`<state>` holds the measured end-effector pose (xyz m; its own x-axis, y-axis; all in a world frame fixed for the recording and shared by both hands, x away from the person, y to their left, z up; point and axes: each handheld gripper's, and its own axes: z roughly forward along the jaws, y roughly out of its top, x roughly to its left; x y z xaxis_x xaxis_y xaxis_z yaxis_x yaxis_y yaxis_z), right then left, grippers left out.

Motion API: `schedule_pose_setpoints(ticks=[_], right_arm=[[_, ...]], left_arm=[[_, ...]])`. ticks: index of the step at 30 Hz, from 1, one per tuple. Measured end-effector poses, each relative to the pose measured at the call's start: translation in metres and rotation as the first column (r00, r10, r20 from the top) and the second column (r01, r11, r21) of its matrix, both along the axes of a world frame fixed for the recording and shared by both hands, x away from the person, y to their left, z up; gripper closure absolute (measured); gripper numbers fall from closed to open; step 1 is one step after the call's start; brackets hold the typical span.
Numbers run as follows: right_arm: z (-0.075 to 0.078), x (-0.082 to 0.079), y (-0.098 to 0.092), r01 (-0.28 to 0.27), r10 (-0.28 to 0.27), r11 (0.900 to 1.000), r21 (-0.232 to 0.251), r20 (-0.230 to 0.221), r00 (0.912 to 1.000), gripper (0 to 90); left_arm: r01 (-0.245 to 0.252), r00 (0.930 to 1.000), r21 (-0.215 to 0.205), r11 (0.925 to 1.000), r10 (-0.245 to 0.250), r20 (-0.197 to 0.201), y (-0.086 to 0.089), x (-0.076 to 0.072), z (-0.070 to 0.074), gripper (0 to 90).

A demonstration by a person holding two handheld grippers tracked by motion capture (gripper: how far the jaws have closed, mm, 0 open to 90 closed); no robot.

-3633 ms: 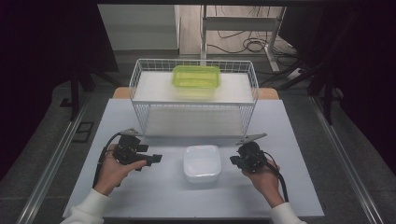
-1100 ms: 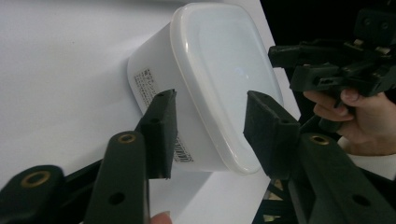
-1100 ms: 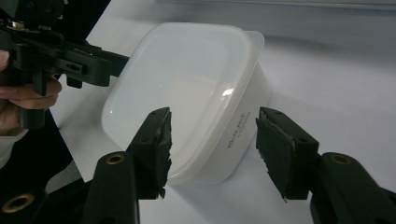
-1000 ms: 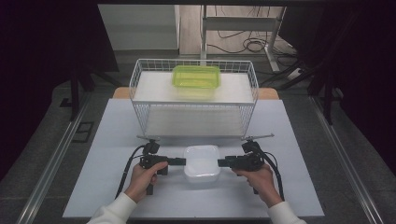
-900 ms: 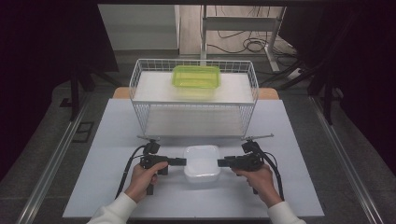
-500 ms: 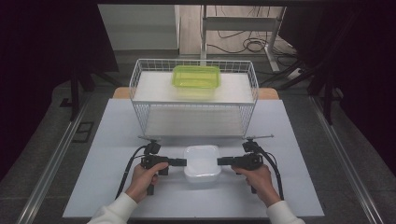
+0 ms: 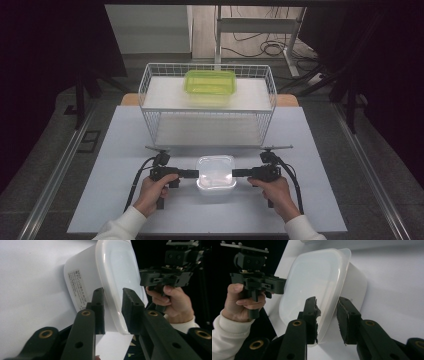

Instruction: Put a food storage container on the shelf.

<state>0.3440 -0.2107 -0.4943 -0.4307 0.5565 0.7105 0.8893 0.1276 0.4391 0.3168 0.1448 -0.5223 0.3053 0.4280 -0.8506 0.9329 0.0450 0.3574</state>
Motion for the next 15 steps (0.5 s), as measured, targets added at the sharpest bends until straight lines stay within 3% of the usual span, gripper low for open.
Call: schedule_pose_setpoints(ticks=[5,15], right_arm=[[0.0014,-0.0012,-0.0003,0.0,0.0,1.0,0.02,0.001,1.0,73.8],[0.0056,-0.0046,-0.0009,0.008,-0.009,1.0,0.014,0.021,0.9998,77.9]], left_arm=[[-0.004,0.9997,0.006,1.0,0.004,0.024,0.0021,-0.0023,0.0035,76.4],[-0.009,0.9987,0.02,0.9998,0.008,0.051,0.0022,-0.0055,0.0087,80.5]])
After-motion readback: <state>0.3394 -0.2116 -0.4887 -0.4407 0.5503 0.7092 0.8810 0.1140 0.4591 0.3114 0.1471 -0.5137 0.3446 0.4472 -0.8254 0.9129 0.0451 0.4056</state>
